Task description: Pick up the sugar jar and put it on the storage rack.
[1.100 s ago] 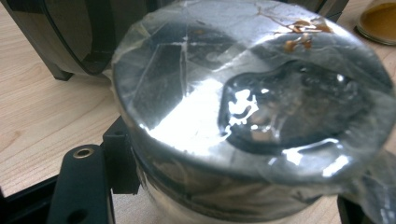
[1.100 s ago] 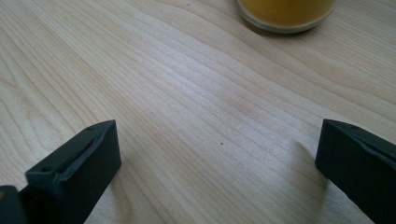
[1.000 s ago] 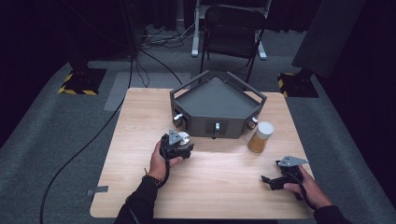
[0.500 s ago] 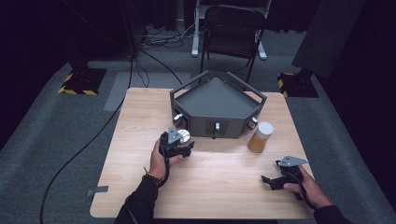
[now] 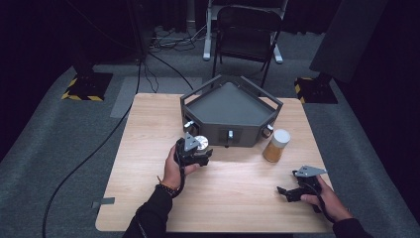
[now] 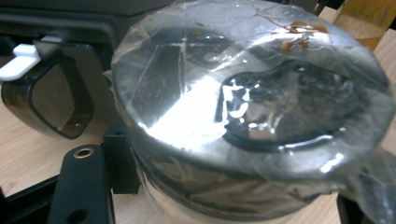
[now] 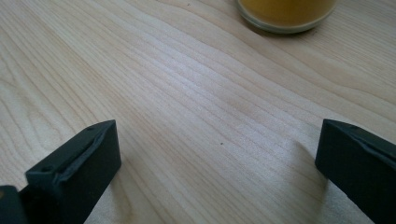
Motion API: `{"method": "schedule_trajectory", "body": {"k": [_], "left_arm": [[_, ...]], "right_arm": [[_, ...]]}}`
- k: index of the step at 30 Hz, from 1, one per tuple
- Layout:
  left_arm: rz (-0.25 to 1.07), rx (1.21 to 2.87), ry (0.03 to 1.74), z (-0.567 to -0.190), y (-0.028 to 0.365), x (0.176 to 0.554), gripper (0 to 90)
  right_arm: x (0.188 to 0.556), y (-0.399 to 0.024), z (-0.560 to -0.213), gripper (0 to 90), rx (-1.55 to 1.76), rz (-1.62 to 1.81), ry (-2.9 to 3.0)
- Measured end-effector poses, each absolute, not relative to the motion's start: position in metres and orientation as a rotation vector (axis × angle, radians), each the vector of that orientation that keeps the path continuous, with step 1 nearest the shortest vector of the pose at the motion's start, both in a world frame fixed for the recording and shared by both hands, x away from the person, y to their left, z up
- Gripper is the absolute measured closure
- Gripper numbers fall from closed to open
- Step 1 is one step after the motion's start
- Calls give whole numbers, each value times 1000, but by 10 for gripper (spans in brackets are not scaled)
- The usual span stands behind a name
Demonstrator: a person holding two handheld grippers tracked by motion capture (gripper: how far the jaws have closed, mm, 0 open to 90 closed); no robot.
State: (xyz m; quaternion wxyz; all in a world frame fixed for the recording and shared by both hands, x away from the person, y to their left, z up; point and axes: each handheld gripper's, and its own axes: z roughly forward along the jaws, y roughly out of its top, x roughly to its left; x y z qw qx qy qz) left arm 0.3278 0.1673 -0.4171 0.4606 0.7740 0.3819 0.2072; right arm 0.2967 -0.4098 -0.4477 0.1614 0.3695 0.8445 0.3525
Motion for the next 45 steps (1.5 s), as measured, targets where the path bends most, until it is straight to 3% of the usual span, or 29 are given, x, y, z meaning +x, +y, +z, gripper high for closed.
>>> {"method": "schedule_trajectory", "body": {"k": [45], "left_arm": [[558,1772,888,-323,147,359,307]], "right_arm": [[297,-410,-448,0,1055,1006,2411]]}}
